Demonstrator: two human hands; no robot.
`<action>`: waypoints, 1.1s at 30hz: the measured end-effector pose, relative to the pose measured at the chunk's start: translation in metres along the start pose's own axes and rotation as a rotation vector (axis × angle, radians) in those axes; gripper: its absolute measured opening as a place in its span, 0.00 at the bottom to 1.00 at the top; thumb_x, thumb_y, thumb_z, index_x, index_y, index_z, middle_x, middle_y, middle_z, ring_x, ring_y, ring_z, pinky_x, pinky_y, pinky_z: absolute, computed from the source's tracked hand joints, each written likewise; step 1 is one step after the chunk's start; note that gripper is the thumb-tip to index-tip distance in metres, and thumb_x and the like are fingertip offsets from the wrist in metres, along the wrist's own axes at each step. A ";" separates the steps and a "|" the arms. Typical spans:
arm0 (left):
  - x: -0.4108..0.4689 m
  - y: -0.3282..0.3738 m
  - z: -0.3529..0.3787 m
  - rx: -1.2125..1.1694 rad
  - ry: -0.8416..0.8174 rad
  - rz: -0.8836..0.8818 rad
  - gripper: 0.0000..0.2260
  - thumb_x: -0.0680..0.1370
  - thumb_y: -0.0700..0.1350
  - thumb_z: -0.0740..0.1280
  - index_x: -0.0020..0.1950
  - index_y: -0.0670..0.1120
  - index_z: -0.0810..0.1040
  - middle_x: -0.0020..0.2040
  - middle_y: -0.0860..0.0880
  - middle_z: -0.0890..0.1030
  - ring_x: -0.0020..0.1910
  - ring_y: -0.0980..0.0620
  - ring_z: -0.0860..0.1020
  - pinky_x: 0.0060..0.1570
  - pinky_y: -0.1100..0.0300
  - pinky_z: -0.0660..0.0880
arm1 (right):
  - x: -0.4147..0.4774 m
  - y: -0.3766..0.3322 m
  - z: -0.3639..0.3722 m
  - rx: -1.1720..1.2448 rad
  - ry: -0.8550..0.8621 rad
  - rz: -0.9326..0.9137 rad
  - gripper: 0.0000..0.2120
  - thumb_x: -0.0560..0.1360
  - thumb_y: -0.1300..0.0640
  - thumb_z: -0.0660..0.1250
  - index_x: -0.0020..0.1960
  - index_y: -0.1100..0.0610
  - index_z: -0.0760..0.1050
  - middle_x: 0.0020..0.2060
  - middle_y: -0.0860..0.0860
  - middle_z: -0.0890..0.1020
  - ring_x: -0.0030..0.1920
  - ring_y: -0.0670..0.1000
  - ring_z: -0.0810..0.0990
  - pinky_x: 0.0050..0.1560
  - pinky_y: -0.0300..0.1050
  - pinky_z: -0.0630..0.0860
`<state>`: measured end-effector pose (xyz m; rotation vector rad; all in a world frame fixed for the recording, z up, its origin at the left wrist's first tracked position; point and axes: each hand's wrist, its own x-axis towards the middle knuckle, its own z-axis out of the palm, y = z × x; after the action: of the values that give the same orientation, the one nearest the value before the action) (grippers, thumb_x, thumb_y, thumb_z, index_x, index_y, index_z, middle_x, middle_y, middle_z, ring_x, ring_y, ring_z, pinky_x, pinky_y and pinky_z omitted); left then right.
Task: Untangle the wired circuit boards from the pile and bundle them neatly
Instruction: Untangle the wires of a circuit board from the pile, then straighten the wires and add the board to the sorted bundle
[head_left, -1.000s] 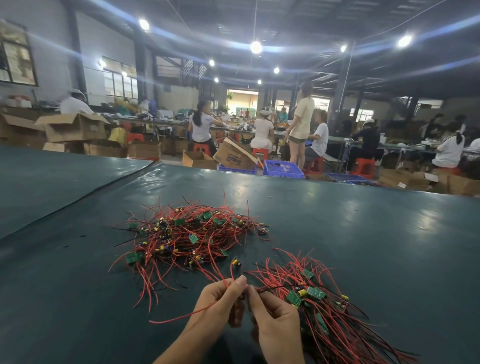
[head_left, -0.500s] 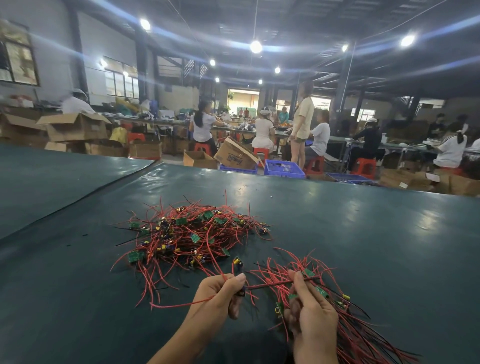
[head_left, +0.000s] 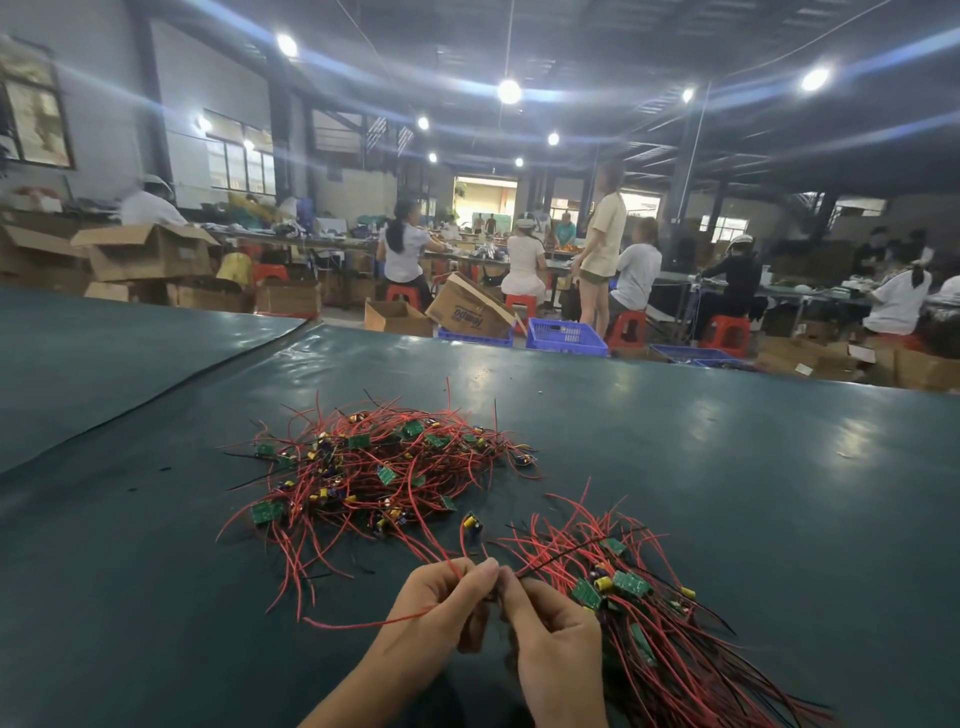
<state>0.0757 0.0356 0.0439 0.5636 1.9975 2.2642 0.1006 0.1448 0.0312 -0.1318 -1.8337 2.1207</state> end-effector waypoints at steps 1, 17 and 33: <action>0.000 0.000 0.000 0.012 -0.012 -0.008 0.16 0.73 0.51 0.64 0.36 0.38 0.74 0.25 0.48 0.71 0.23 0.53 0.69 0.26 0.63 0.67 | 0.001 0.000 -0.001 -0.001 0.017 0.000 0.13 0.75 0.61 0.70 0.33 0.54 0.85 0.26 0.57 0.81 0.30 0.49 0.76 0.34 0.41 0.74; -0.001 0.011 -0.005 -0.046 0.091 -0.088 0.15 0.76 0.46 0.65 0.29 0.45 0.75 0.25 0.45 0.71 0.23 0.52 0.69 0.28 0.62 0.68 | 0.021 -0.011 -0.033 0.332 0.390 0.150 0.06 0.74 0.59 0.70 0.41 0.60 0.84 0.20 0.48 0.65 0.18 0.43 0.59 0.17 0.34 0.60; 0.003 0.009 -0.008 -0.166 0.137 -0.292 0.16 0.69 0.56 0.67 0.38 0.44 0.72 0.30 0.43 0.76 0.25 0.49 0.72 0.26 0.62 0.68 | 0.016 -0.020 -0.024 0.540 0.121 0.086 0.25 0.68 0.37 0.63 0.38 0.58 0.84 0.25 0.50 0.72 0.17 0.44 0.63 0.17 0.33 0.59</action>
<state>0.0715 0.0272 0.0525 0.0974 1.7834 2.3056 0.0963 0.1743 0.0490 -0.2029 -1.1550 2.5212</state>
